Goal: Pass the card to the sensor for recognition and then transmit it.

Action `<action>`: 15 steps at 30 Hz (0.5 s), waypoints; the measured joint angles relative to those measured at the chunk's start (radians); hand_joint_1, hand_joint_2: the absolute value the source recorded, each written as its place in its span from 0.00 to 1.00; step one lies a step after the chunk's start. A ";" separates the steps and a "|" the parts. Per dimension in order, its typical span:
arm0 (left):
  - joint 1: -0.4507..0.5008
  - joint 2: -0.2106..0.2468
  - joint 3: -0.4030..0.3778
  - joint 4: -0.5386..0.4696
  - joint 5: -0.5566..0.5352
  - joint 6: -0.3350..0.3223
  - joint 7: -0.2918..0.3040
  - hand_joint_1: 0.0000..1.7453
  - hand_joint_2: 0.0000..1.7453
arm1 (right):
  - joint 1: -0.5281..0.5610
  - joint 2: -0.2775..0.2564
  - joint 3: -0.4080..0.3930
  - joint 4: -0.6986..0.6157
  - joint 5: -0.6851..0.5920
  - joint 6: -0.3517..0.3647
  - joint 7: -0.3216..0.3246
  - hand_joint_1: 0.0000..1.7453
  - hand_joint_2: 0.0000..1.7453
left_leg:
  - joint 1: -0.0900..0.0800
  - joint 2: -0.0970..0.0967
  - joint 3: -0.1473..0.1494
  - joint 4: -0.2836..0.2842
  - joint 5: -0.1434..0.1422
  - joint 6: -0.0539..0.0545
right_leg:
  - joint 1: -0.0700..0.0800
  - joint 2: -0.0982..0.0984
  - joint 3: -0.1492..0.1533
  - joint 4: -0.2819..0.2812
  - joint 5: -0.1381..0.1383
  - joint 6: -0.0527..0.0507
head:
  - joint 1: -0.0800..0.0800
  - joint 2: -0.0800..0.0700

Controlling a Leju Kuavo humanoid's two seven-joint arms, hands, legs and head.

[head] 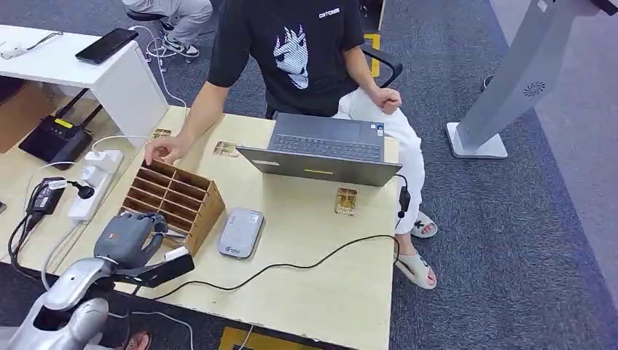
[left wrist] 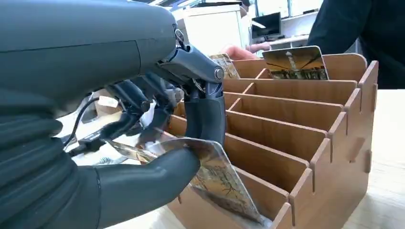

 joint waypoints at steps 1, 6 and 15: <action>0.000 0.000 0.000 0.001 0.000 0.000 0.000 1.00 1.00 | 0.000 0.000 0.000 0.000 0.000 0.000 0.001 0.00 1.00 | 0.000 0.000 0.000 0.000 0.000 0.000 | 0.000 0.000 0.000 0.000 0.000 0.000 | 0.000 0.000; 0.000 0.000 0.000 0.003 0.000 0.000 0.000 1.00 1.00 | 0.000 0.000 0.000 0.000 0.000 0.002 0.001 0.00 1.00 | 0.000 0.000 0.000 0.000 0.000 0.000 | 0.000 0.000 0.000 0.000 0.000 0.000 | 0.000 0.000; -0.020 0.000 0.000 0.009 -0.011 0.029 0.003 1.00 1.00 | 0.000 0.000 0.000 0.000 -0.001 0.001 -0.004 0.00 1.00 | 0.000 0.000 0.000 0.000 0.000 0.000 | 0.000 0.000 0.000 0.000 0.000 0.000 | 0.000 0.000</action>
